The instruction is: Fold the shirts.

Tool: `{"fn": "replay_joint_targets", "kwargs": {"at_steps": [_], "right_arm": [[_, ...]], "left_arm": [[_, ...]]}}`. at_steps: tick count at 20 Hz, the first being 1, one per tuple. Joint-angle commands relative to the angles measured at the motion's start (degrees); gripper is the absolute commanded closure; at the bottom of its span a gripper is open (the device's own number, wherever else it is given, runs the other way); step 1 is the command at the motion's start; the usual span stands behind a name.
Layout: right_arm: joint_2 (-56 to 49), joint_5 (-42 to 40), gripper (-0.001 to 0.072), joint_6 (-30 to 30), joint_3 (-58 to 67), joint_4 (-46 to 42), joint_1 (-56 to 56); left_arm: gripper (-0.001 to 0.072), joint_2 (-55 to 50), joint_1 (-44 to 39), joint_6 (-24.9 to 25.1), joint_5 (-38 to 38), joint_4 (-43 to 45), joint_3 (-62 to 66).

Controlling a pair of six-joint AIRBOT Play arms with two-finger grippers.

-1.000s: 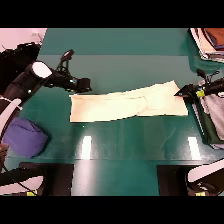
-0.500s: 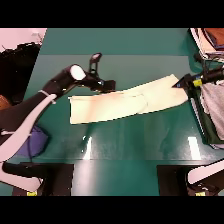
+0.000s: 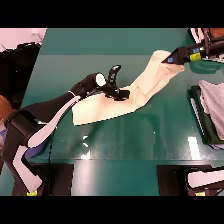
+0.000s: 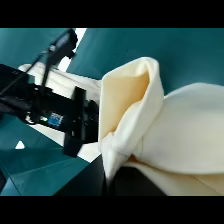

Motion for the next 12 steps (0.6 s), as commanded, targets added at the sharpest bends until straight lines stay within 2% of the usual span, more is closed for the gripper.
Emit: {"fn": "replay_joint_targets", "kwargs": {"at_steps": [1, 4, 7, 12], "right_arm": [[0.96, -1.03, 0.0698, 1.33, 4.15, 0.28, 6.58], [0.96, -2.10, 0.0698, 1.31, 4.72, 0.22, 10.67], [0.96, -2.86, 0.0697, 1.29, 4.72, 0.13, 13.44], [0.94, -4.33, 0.0698, 1.29, 4.72, 0.20, 18.53]], "left_arm": [[0.0684, -1.07, -0.39, 0.13, 0.11, -0.04, 0.59], [0.0684, -1.05, 0.13, 0.09, -1.07, 0.04, 0.68], [0.0684, 0.02, 2.89, 0.13, -6.80, 0.70, 2.12], [0.0684, 12.48, 11.15, -0.44, -13.75, 16.94, 2.12]]}}
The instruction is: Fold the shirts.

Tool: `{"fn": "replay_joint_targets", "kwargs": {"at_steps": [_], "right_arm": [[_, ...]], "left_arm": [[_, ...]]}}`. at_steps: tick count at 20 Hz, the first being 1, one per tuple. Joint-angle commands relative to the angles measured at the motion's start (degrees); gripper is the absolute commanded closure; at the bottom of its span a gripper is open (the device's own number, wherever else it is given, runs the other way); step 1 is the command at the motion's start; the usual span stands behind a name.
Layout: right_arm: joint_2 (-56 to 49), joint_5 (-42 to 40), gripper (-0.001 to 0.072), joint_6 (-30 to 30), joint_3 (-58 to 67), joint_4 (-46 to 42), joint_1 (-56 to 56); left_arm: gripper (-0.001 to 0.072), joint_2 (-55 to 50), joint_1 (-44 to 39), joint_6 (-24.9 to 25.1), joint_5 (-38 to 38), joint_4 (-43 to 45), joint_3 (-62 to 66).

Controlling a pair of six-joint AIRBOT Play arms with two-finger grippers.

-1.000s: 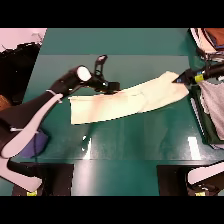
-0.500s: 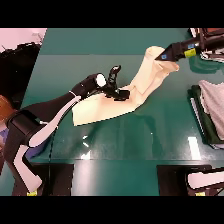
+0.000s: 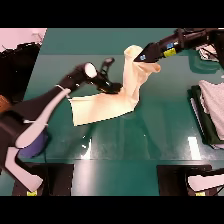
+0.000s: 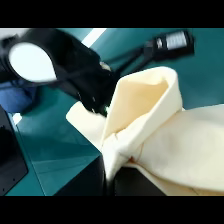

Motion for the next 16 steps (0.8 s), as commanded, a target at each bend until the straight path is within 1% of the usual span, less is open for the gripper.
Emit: {"fn": "replay_joint_targets", "kwargs": {"at_steps": [1, 4, 6, 7, 8, 9, 10, 12, 13, 14, 16], "right_arm": [[0.02, -1.66, 0.0697, 0.04, 0.13, 0.09, 4.63], [-1.49, -6.10, 0.0697, 0.04, 0.13, 0.20, 12.61], [-4.22, -12.28, 0.0694, 0.04, 0.13, 0.26, 20.00], [-5.92, -16.41, 0.0640, -0.50, 0.13, 0.26, 23.85], [-7.93, -20.98, 0.0346, -2.93, 0.15, 0.22, 27.87], [-9.62, -24.30, 0.0126, -4.33, 0.24, 0.15, 30.95], [-11.04, -25.42, 0.0109, -5.20, 0.92, -0.11, 33.18], [-11.89, -22.82, 0.0140, -3.98, 3.80, -3.98, 34.10], [-11.19, -20.52, 0.0141, -1.22, 4.46, -7.13, 33.27], [-9.81, -17.90, 0.0162, 0.94, 3.74, -10.40, 31.67], [-5.95, -14.47, 0.0163, 4.07, -1.62, -13.66, 26.93]], "left_arm": [[0.0684, 8.96, 6.80, -0.31, -6.93, 12.22, 0.15], [0.0683, 18.47, 15.69, -0.11, -10.95, 18.56, 0.15], [0.0683, 23.96, 21.27, 0.35, -12.00, 20.17, 0.15], [0.0683, 26.16, 23.61, 0.33, -12.48, 20.31, 0.15], [0.0683, 28.13, 25.79, 0.37, -13.16, 20.31, 0.15], [0.0683, 29.62, 27.50, 0.92, -14.12, 20.28, 0.15], [0.0683, 30.88, 28.98, 2.29, -15.50, 20.28, 0.15], [0.0683, 32.96, 31.15, 4.35, -18.75, 20.28, 0.04], [0.0683, 33.77, 31.82, 4.83, -20.61, 20.28, -0.04], [0.0683, 34.53, 32.28, 4.83, -22.58, 20.28, -0.02], [0.0683, 36.74, 32.37, 4.79, -23.80, 20.00, -1.66]]}}
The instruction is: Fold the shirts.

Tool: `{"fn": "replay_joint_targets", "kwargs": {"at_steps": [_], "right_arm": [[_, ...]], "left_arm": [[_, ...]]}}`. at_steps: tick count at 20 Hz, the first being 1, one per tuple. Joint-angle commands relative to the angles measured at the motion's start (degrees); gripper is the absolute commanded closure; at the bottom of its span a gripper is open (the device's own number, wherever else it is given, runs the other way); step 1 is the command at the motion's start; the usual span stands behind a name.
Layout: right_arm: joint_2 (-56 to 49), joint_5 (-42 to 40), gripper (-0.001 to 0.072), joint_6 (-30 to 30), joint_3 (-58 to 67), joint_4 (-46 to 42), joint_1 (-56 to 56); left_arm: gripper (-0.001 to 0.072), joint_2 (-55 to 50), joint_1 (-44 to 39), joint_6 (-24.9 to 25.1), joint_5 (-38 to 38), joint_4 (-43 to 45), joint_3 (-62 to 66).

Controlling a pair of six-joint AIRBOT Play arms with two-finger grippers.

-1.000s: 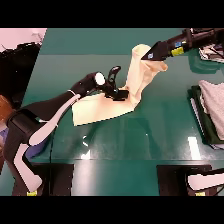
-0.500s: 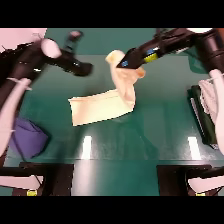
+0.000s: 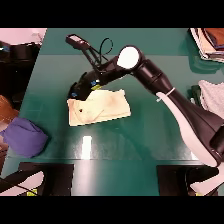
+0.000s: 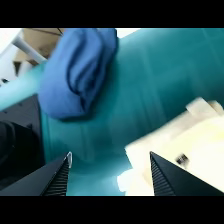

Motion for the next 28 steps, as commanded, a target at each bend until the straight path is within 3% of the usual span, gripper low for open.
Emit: {"fn": "replay_joint_targets", "kwargs": {"at_steps": [1, 8, 10, 12, 13, 16, 20, 28], "right_arm": [[4.63, 4.68, 0.0162, 4.96, -6.73, -6.47, -5.35], [14.71, 3.48, 0.0154, 8.20, -33.35, -5.84, -24.46], [14.73, 3.17, 0.0103, 8.20, -37.86, -3.58, -27.76], [14.73, 2.23, 0.0103, 8.17, -41.46, -0.22, -29.77], [14.73, 1.60, 0.0103, 8.15, -42.84, 0.74, -30.23], [14.73, -0.22, 0.0106, 8.15, -44.76, 1.09, -30.12], [14.73, -0.90, 0.0108, 8.15, -44.81, 1.16, -30.12], [14.75, 0.00, 0.0115, 8.22, -44.83, 1.18, -30.12]], "left_arm": [[0.0683, 4.31, 1.62, 1.01, -3.74, -1.99, -3.32], [0.0683, 8.11, 1.62, 4.02, -1.81, -17.33, -24.26], [0.0677, 8.13, 1.62, 4.04, 0.00, -20.41, -29.05], [0.0244, 8.13, 1.62, 4.15, 1.49, -21.86, -34.03], [0.0209, 8.13, 1.62, 4.28, 2.62, -22.25, -36.52], [0.0209, 8.13, -0.07, 5.70, 4.90, -24.48, -43.15], [0.0208, 8.11, -10.29, 6.43, 11.17, -25.55, -50.99], [0.0209, 6.49, -23.28, 4.90, 25.68, -25.97, -52.43]]}}
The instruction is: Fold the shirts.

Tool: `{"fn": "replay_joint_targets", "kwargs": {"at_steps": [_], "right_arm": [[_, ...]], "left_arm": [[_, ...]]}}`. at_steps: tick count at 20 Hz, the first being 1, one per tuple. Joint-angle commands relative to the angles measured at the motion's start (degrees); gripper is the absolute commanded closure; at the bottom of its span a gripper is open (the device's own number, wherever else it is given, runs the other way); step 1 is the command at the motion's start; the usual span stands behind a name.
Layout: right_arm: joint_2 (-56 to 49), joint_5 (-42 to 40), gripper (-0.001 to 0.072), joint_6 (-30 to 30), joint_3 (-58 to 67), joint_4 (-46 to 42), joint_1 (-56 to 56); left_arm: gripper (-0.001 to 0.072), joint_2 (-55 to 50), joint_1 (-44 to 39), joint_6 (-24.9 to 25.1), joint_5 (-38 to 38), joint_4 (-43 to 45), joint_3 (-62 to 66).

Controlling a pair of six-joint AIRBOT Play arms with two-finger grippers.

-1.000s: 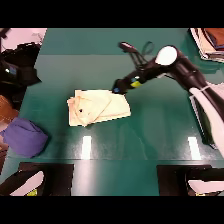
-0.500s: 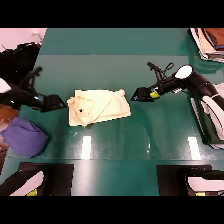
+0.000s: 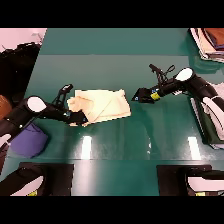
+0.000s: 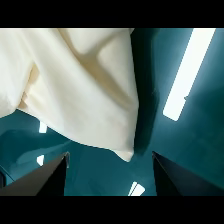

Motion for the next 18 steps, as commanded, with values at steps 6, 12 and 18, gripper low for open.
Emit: {"fn": "replay_joint_targets", "kwargs": {"at_steps": [6, 12, 18], "right_arm": [[0.02, 1.84, 0.0115, 0.04, -0.04, 0.46, -0.02], [0.02, 2.25, 0.0115, 0.04, -0.04, 0.39, -0.07], [0.02, 2.25, 0.0115, 0.04, -0.04, 0.39, -0.13]], "left_arm": [[0.0683, -1.03, -2.78, -2.82, -1.03, 7.06, 1.38], [0.0683, 8.15, 3.76, -3.52, -16.04, 19.85, 2.62], [0.0088, 8.50, 3.78, -4.81, -12.94, 21.03, 4.83]]}}
